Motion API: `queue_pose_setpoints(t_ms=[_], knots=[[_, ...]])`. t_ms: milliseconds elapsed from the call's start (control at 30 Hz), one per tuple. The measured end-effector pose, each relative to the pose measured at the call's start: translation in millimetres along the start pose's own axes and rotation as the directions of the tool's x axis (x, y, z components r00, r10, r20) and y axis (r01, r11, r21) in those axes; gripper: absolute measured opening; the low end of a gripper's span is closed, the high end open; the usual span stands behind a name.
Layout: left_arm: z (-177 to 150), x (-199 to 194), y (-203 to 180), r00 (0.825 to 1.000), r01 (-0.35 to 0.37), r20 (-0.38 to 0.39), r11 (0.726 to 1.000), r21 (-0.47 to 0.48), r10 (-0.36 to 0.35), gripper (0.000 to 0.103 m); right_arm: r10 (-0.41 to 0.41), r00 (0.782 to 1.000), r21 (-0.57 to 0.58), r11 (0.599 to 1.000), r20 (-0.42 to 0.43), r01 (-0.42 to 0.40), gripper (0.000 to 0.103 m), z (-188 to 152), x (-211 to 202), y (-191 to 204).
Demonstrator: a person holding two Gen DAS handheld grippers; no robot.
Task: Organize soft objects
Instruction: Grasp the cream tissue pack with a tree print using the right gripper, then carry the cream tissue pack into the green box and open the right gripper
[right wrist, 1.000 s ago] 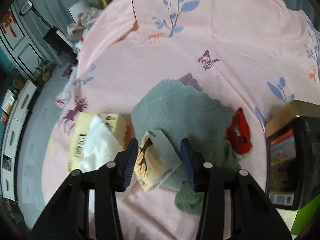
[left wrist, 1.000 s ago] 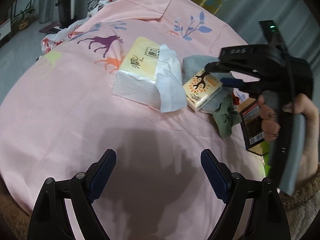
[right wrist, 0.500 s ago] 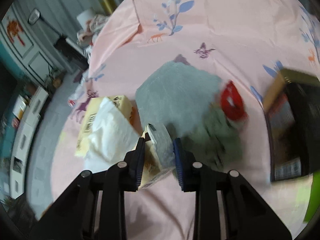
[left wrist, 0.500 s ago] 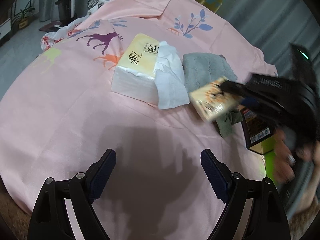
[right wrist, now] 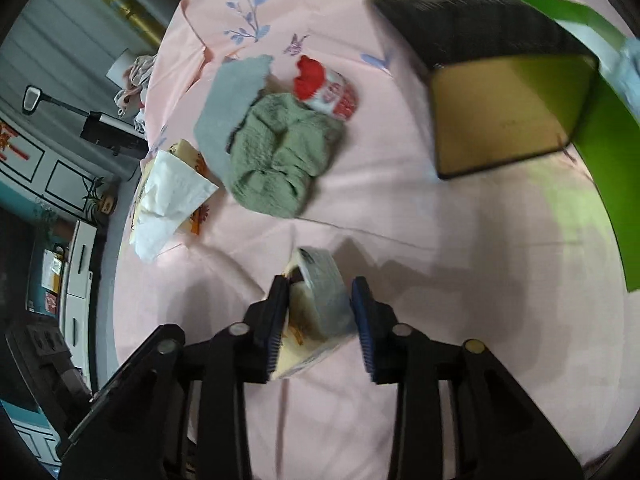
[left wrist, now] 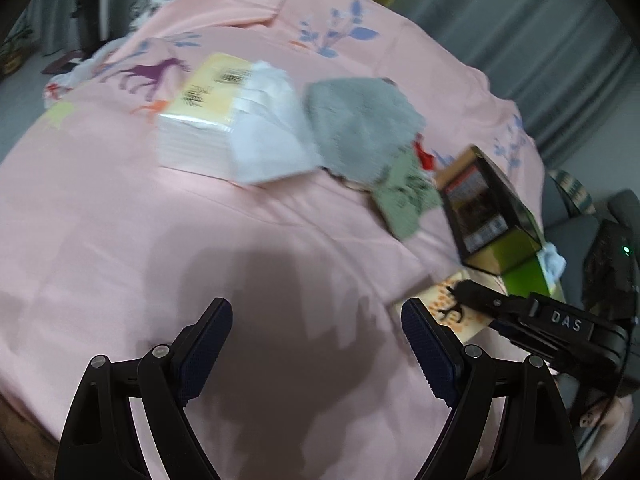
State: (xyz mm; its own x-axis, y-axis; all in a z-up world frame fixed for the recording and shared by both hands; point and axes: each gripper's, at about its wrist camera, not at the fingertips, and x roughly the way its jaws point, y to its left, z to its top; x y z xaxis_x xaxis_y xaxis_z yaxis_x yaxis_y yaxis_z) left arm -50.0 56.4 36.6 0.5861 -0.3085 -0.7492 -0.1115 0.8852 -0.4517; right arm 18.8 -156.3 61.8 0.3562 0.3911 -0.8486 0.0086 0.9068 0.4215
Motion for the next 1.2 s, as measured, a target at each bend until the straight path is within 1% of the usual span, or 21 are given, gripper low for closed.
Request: queue_pose_setpoints(t_ms=[33, 67, 100, 133, 167, 233, 300, 367, 433, 467, 500, 600, 700, 767, 833, 867, 933, 1067, 1200], knots=[[-2.5, 2.8, -5.1, 1.000, 0.024, -0.014, 1.000, 0.013, -0.024, 0.087, -0.005, 1.000, -0.003, 1.000, -0.005, 0.005, 0.048, -0.6, -2.0, -3.1], [-4.4, 4.1, -9.7, 0.999, 0.043, -0.023, 0.999, 0.022, -0.042, 0.087, 0.003, 1.000, -0.007, 1.000, 0.004, -0.003, 0.061, -0.2, -4.7, -5.4], [-6.3, 4.7, -16.0, 0.998, 0.060, -0.027, 0.997, 0.038, -0.059, 0.087, 0.023, 1.000, -0.014, 1.000, 0.021, -0.022, 0.067, 0.3, -8.8, -7.8], [-8.8, 4.0, -24.4, 0.997, 0.081, -0.025, 0.995, 0.065, -0.080, 0.087, 0.037, 0.999, -0.019, 0.999, 0.034, -0.036, 0.068, 1.1, -12.5, -10.5], [-10.9, 3.1, -30.4, 0.995, 0.097, -0.025, 0.992, 0.085, -0.095, 0.087, 0.039, 0.999, -0.020, 0.999, 0.038, -0.039, 0.068, 3.1, -13.5, -13.5], [-14.1, 2.6, -44.3, 0.990, 0.141, -0.034, 0.982, 0.129, -0.137, 0.083, 0.036, 0.998, -0.023, 0.999, 0.052, -0.035, 0.068, 3.8, -16.8, -18.9], [-16.8, 6.7, -56.6, 0.985, 0.168, -0.057, 0.974, 0.154, -0.161, 0.079, 0.040, 0.998, -0.037, 0.999, 0.057, -0.038, 0.068, 4.7, -15.7, -21.4], [-19.0, 15.6, -66.0, 0.980, 0.191, -0.086, 0.968, 0.162, -0.179, 0.078, 0.078, 0.996, -0.047, 0.996, 0.043, -0.076, 0.068, 5.6, -10.9, -23.1], [-20.9, 24.7, -70.6, 0.974, 0.212, -0.115, 0.965, 0.153, -0.196, 0.067, 0.107, 0.994, -0.046, 0.993, 0.020, -0.106, 0.068, 6.7, -4.5, -25.4], [-22.3, 29.9, -72.4, 0.971, 0.219, -0.130, 0.965, 0.144, -0.201, 0.060, 0.108, 0.994, -0.045, 0.993, 0.008, -0.107, 0.068, 6.7, -0.4, -25.7], [-23.2, 34.3, -73.4, 0.969, 0.223, -0.139, 0.965, 0.138, -0.204, 0.058, 0.107, 0.994, -0.052, 0.993, -0.003, -0.107, 0.068, 7.0, 2.4, -25.4], [-25.2, 45.0, -76.7, 0.971, 0.211, -0.146, 0.968, 0.137, -0.191, 0.057, 0.105, 0.994, -0.056, 0.993, -0.033, -0.107, 0.068, 5.8, 10.1, -25.7], [-26.4, 50.6, -76.9, 0.975, 0.189, -0.144, 0.971, 0.146, -0.168, 0.051, 0.108, 0.993, -0.060, 0.992, -0.052, -0.112, 0.068, 5.0, 15.2, -25.5], [-27.2, 52.3, -78.3, 0.974, 0.196, -0.140, 0.970, 0.142, -0.177, 0.051, 0.119, 0.991, -0.065, 0.990, -0.068, -0.123, 0.066, 4.6, 18.1, -25.5], [-26.8, 53.5, -79.0, 0.975, 0.193, -0.137, 0.971, 0.143, -0.174, 0.048, 0.102, 0.993, -0.076, 0.991, -0.061, -0.106, 0.064, 3.1, 18.6, -25.2], [-27.2, 53.7, -79.5, 0.978, 0.184, -0.131, 0.971, 0.150, -0.165, 0.046, 0.087, 0.995, -0.089, 0.992, -0.055, -0.091, 0.061, 2.4, 18.6, -24.0], [-27.1, 54.3, -80.5, 0.979, 0.178, -0.123, 0.972, 0.155, -0.160, 0.046, 0.067, 0.997, -0.100, 0.992, -0.048, -0.072, 0.057, 1.9, 18.7, -24.2], [-23.2, 48.4, -83.5, 0.983, 0.172, -0.099, 0.973, 0.157, -0.157, 0.046, 0.061, 0.997, -0.105, 0.992, -0.044, -0.065, 0.055, 1.6, 13.2, -22.3], [-18.5, 37.5, -91.3, 0.984, 0.172, -0.067, 0.967, 0.190, -0.162, 0.046, 0.054, 0.998, -0.142, 0.989, 0.016, -0.051, 0.055, 1.7, -4.8, -14.0]])
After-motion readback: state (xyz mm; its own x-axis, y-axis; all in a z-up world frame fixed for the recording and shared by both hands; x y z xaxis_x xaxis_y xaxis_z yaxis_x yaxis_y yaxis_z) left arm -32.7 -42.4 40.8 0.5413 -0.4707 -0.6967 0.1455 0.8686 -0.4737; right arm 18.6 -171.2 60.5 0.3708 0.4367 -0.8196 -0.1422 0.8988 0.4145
